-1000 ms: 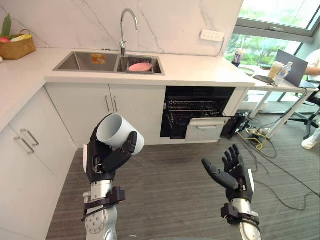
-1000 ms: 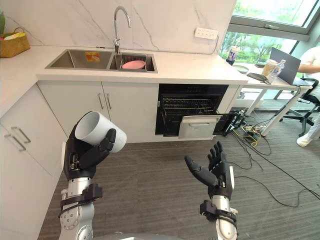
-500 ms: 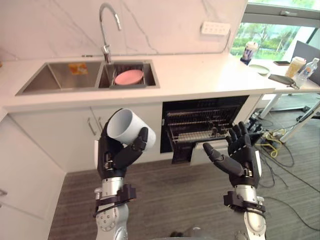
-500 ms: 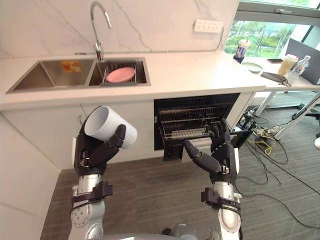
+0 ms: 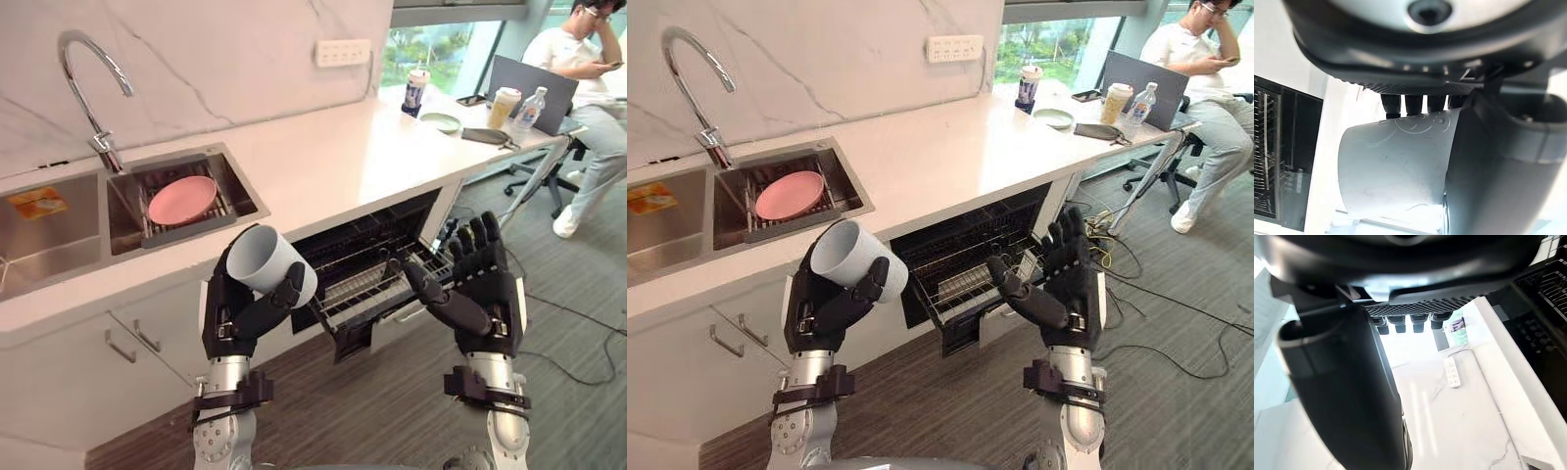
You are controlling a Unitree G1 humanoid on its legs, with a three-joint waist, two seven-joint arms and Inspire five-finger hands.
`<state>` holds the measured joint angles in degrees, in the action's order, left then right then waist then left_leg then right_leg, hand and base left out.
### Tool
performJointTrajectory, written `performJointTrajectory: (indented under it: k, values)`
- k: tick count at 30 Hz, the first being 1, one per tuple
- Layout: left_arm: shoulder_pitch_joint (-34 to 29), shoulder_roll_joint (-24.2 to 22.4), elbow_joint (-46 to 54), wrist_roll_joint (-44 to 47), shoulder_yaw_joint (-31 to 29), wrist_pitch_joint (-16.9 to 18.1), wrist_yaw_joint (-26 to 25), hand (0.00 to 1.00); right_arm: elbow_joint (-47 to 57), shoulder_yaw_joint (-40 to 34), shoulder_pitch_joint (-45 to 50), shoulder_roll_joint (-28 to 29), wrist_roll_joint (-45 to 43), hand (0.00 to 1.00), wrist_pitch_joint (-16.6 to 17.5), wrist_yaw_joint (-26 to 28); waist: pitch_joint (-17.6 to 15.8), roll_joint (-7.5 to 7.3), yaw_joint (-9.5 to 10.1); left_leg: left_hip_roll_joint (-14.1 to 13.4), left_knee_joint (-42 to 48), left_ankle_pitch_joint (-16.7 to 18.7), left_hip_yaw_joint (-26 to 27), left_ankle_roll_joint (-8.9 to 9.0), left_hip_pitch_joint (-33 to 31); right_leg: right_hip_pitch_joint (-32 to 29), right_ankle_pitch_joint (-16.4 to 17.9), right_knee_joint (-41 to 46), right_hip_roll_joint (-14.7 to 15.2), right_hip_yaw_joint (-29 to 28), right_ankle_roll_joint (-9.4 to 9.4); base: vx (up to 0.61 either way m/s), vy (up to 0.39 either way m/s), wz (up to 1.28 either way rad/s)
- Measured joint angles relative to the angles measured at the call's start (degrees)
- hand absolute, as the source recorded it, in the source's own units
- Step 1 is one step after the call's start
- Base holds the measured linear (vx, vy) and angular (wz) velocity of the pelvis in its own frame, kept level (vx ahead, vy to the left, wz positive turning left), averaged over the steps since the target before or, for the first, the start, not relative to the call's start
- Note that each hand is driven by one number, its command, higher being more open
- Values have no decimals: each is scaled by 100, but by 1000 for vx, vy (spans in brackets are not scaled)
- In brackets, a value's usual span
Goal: Walk over to the sink, pick up the cup, carry it to the dishwasher, place the cup inside the dishwasher, then close the dishwasher door
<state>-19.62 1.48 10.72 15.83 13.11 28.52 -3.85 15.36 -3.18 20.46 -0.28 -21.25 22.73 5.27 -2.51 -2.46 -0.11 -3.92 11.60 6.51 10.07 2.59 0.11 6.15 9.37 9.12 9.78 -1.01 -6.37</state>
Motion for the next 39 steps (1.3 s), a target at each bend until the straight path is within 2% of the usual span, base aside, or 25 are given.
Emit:
performJointTrajectory:
  k: [2, 4, 5, 6, 8, 9, 11, 13, 15, 17, 22, 24, 25, 27, 28, 29, 30, 31, 32, 35, 39]
  values:
    - [139, 23, 0, 0, 109, -2, 12, 0, -1, -77, 31, 12, -130, 100, -1, -7, 42, -43, -44, 101, -1, 90, 6, -88, 10, 0, -5, 46, 97, 2, -8, 10, 148, 0]
    - [285, 32, -3, -5, 215, -30, 60, 0, -36, -125, 41, 39, -170, 100, -3, -47, 47, -29, -123, 181, -9, 169, 17, -160, -3, -252, -5, 507, 123, -1, -8, -10, 160, -6]
    - [399, 44, -7, -12, 244, -55, 77, 0, -103, -149, 36, 73, -167, 100, -22, -73, 22, -7, -162, 196, -33, 181, 97, -202, 39, -779, -15, 1410, 130, 15, 12, -26, 125, -25]
    - [440, 59, -8, -12, 243, -62, 75, 0, -122, -138, 36, 91, -166, 100, -28, -69, -23, -31, -165, 204, -43, 194, 155, -224, 94, -975, -44, 1790, 151, 48, 57, -35, 157, -40]
    - [500, 136, -9, -15, 188, -151, -5, 0, -162, -48, 35, 138, -157, 100, -43, 46, -157, -70, -232, 227, -64, 249, 376, -260, 331, -1276, -249, 2495, 283, 383, 355, -26, 146, -48]
    - [502, 162, -9, -18, 169, -193, -39, 0, -180, -27, 31, 130, -150, 100, -43, 97, -153, -64, -234, 222, -62, 265, 452, -257, 359, -1293, -288, 2486, 321, 491, 359, 6, 145, -78]
    - [547, 207, -11, -150, -9, -256, -187, 0, -303, 69, -69, 61, -21, 100, -42, 266, -143, -59, -227, 150, 62, 283, 776, -308, 307, -1259, -340, 2022, 347, 699, 291, 23, 95, -83]
    - [724, 271, -37, -157, -220, -385, -438, 0, -513, 143, -246, -23, 65, 100, -68, 446, -163, -53, -219, 96, 102, 284, 800, -310, 148, -910, -506, 832, 250, 1007, 132, -7, 15, -66]
    - [824, 358, -52, -157, -305, -458, -513, 0, -603, 131, -299, -67, 63, 100, -86, 529, -229, -74, -223, 91, 148, 287, 878, -318, 102, -685, -636, 246, 207, 1044, 40, -64, -27, -29]
    - [838, 386, -53, -224, -309, -465, -519, 0, -694, -26, -289, -211, 7, 100, -146, 612, -375, -57, -244, 86, 267, 311, 853, -304, 97, -500, -668, 10, 176, 1064, -14, -105, -48, -3]
    - [704, 260, 38, -265, -307, -534, -521, 0, -692, -127, -288, -380, -167, 100, -370, 721, -419, -7, -214, -13, 313, 385, 666, -258, 53, -414, -606, -143, 30, 1063, -5, -101, -60, -2]
    - [633, 178, 91, -447, -297, -576, -579, 0, -683, -39, -292, -475, -174, 100, -510, 823, -456, 163, -161, -348, 821, 620, 644, -79, -203, -391, -583, -176, -225, 1060, 61, 8, -87, -8]
    - [611, 160, 91, -471, -299, -587, -596, 0, -678, -9, -290, -496, -174, 100, -539, 851, -459, 169, -123, -444, 962, 686, 636, -12, -234, -357, -588, -227, -290, 1063, 105, 61, -79, -9]
    - [521, 130, 82, -470, -315, -649, -632, 0, -650, 23, -288, -540, -172, 100, -637, 897, -493, 305, -89, -734, 1444, 799, 553, 143, -365, -137, -701, -467, -498, 1144, 195, 114, -62, 9]
    - [489, 124, 81, -469, -326, -666, -627, 0, -638, 20, -297, -548, -172, 100, -659, 893, -488, 304, -87, -743, 1552, 759, 561, 216, -431, -81, -771, -552, -499, 1189, 175, 139, -44, 20]
    - [434, 98, 36, -467, -361, -696, -609, 0, -605, -18, -349, -574, -174, 100, -691, 873, -499, 228, -53, -659, 1457, 719, 556, 304, -578, -41, -807, -611, -314, 1224, 184, 89, -22, 15]
    - [413, 76, 29, -468, -362, -697, -606, 0, -589, -41, -383, -600, -176, 100, -691, 875, -494, 238, -52, -589, 1063, 668, 542, 280, -525, -41, -808, -615, -248, 1231, 181, 55, -5, 12]
    - [373, 34, 27, -468, -362, -689, -594, 0, -585, -84, -445, -664, -188, 100, -697, 874, -459, 295, -61, -545, 522, 263, 563, 234, -437, -50, -809, -641, -189, 1240, 155, 46, 38, 7]
    - [351, -22, 23, -468, -382, -686, -585, 0, -587, -111, -496, -731, -217, 100, -710, 871, -407, 363, -63, -442, 160, -152, 634, 55, -283, -8, -832, -719, -132, 1236, 106, 86, 78, 5]
    - [445, -28, 1, -467, -518, -644, -633, 0, -562, -25, -643, -703, -211, 100, -717, 891, -400, 339, -62, -306, 62, -192, 681, 24, -290, 18, -921, -948, -41, 1239, -22, 65, 70, -1]
    - [526, -2, -10, -464, -599, -645, -747, 0, -554, -24, -765, -694, -220, 100, -718, 875, -359, 321, -41, -196, -106, -204, 727, -30, -242, 11, -948, -1054, 14, 1248, -56, 4, 6, -2]
